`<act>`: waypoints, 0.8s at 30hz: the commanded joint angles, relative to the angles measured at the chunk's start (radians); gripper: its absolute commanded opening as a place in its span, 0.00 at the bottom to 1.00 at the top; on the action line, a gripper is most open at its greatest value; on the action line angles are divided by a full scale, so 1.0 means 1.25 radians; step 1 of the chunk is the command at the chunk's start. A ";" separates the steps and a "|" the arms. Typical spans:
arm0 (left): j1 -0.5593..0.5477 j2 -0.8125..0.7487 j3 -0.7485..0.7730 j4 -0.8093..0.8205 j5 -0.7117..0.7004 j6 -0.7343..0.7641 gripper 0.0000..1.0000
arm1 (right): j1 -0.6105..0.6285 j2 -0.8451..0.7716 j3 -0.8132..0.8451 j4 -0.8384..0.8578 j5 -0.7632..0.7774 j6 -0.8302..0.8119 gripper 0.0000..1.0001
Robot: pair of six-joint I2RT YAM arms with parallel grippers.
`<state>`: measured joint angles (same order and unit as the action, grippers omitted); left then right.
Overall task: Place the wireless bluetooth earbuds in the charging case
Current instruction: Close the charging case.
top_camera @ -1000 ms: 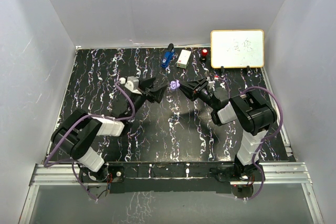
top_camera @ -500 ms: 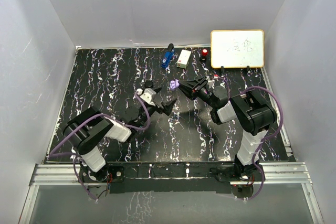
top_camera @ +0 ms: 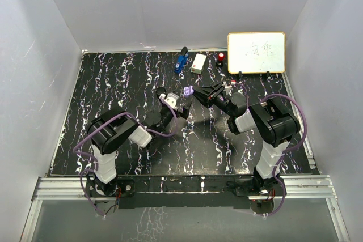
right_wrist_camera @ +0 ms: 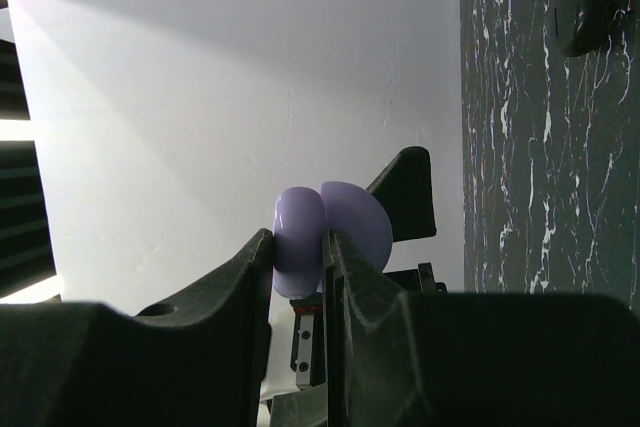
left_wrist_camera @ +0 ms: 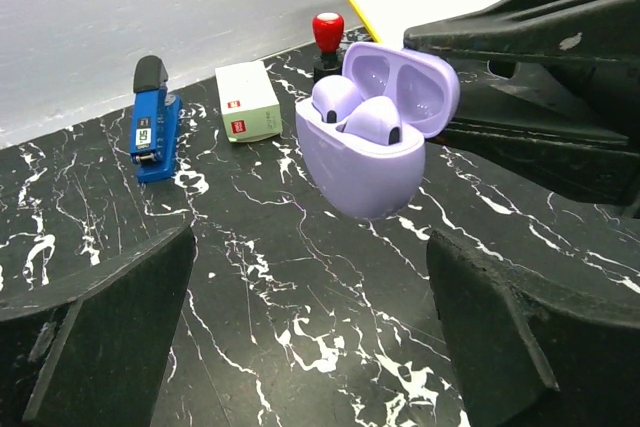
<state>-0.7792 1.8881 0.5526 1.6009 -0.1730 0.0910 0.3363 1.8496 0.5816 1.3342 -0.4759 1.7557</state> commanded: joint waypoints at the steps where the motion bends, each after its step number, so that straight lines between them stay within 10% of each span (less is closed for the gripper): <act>1: -0.003 0.002 0.037 0.148 -0.012 0.023 0.99 | -0.001 -0.034 0.023 0.030 -0.003 -0.009 0.00; 24: -0.002 0.004 0.075 0.149 -0.076 0.062 0.99 | -0.001 -0.037 -0.001 0.036 0.002 -0.008 0.00</act>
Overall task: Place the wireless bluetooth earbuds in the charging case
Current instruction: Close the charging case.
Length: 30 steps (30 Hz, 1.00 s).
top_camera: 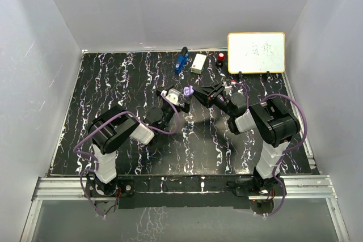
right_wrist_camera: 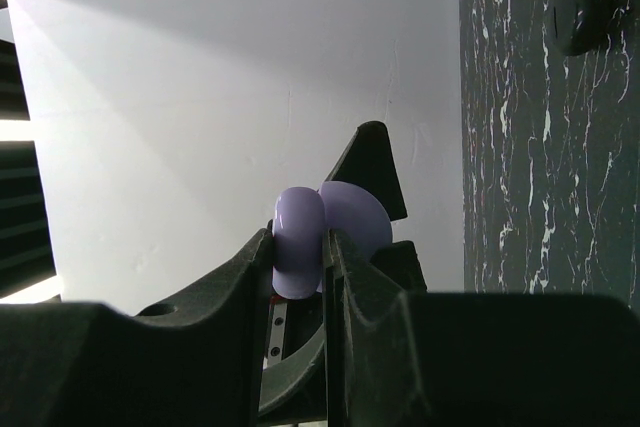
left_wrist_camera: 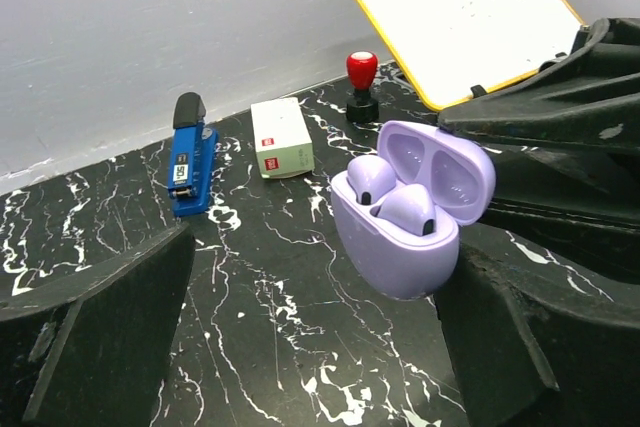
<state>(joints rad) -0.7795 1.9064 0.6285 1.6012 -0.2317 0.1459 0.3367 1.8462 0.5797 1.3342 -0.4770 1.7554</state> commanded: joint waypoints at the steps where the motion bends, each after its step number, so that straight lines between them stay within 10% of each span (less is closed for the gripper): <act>1: -0.001 -0.014 0.014 0.149 -0.031 0.019 0.99 | -0.001 -0.035 0.000 0.036 0.004 -0.008 0.00; 30: 0.030 -0.058 0.003 0.149 -0.052 0.016 0.99 | -0.002 -0.040 -0.016 0.035 0.001 -0.012 0.00</act>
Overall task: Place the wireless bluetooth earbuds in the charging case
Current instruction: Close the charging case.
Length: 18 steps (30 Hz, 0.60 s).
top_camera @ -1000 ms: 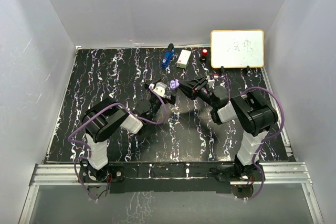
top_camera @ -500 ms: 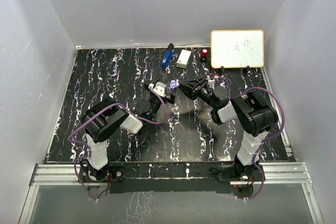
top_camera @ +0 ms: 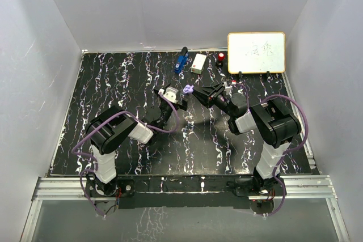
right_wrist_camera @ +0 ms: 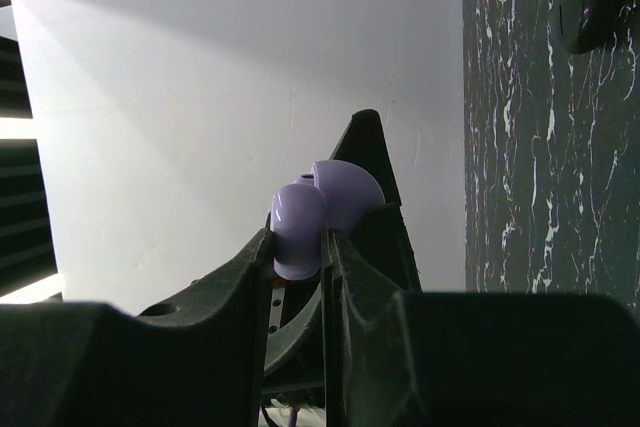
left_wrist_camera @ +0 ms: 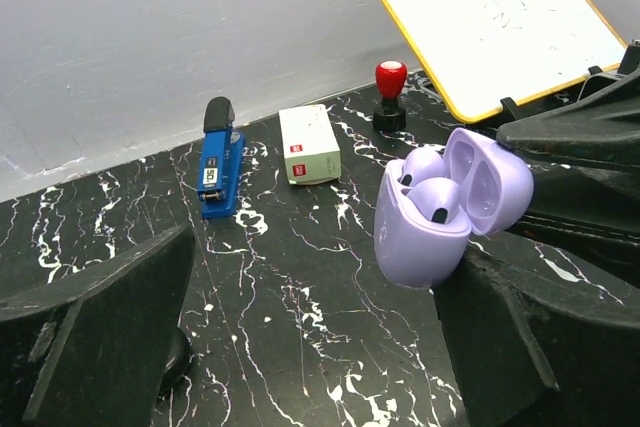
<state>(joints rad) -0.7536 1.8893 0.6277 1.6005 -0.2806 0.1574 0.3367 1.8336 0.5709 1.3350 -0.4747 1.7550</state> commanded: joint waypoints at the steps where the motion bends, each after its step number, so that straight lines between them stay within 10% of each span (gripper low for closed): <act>1: 0.010 -0.045 0.004 0.149 -0.012 0.006 0.99 | -0.002 -0.030 -0.008 0.033 -0.001 -0.011 0.00; 18: 0.010 -0.036 0.007 0.149 -0.001 -0.002 0.99 | -0.002 -0.034 -0.004 0.030 -0.002 -0.014 0.00</act>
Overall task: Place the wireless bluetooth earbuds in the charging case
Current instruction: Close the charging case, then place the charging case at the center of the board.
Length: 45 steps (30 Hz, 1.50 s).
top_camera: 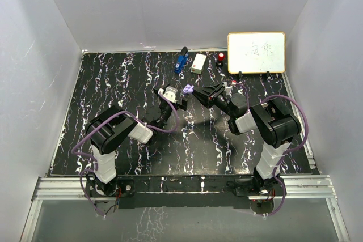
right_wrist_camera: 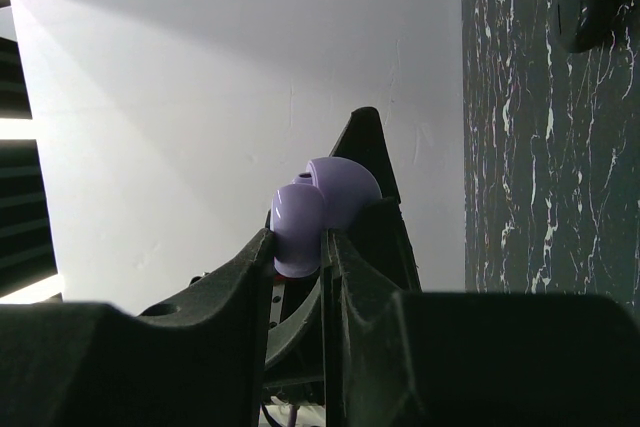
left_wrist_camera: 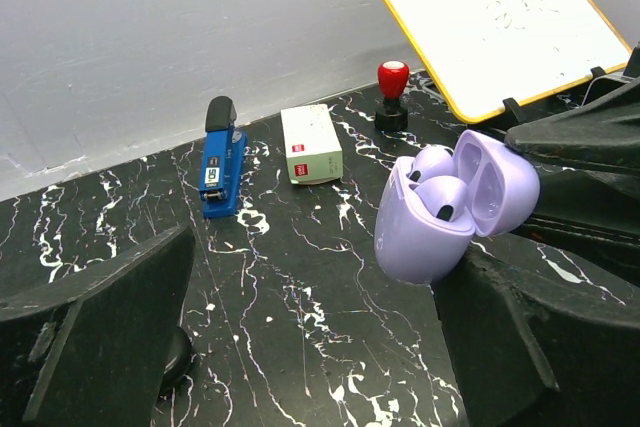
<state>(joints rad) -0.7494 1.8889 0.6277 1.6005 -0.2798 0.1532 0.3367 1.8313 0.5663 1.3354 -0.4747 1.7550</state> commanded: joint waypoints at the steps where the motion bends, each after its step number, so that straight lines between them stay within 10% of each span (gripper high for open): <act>1: 0.007 -0.035 0.007 0.149 -0.002 0.002 0.99 | -0.002 -0.032 -0.001 0.028 -0.003 -0.015 0.00; 33: 0.030 -0.011 0.038 0.149 0.005 0.062 0.99 | -0.010 -0.034 -0.020 0.035 -0.006 -0.020 0.00; 45: 0.030 -0.219 -0.171 0.133 -0.161 0.003 0.99 | -0.012 -0.044 0.012 -0.073 -0.012 -0.128 0.00</act>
<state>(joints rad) -0.7155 1.7500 0.4858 1.6012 -0.3878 0.1982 0.3252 1.8256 0.5453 1.2724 -0.4824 1.6768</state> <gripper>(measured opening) 0.985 0.194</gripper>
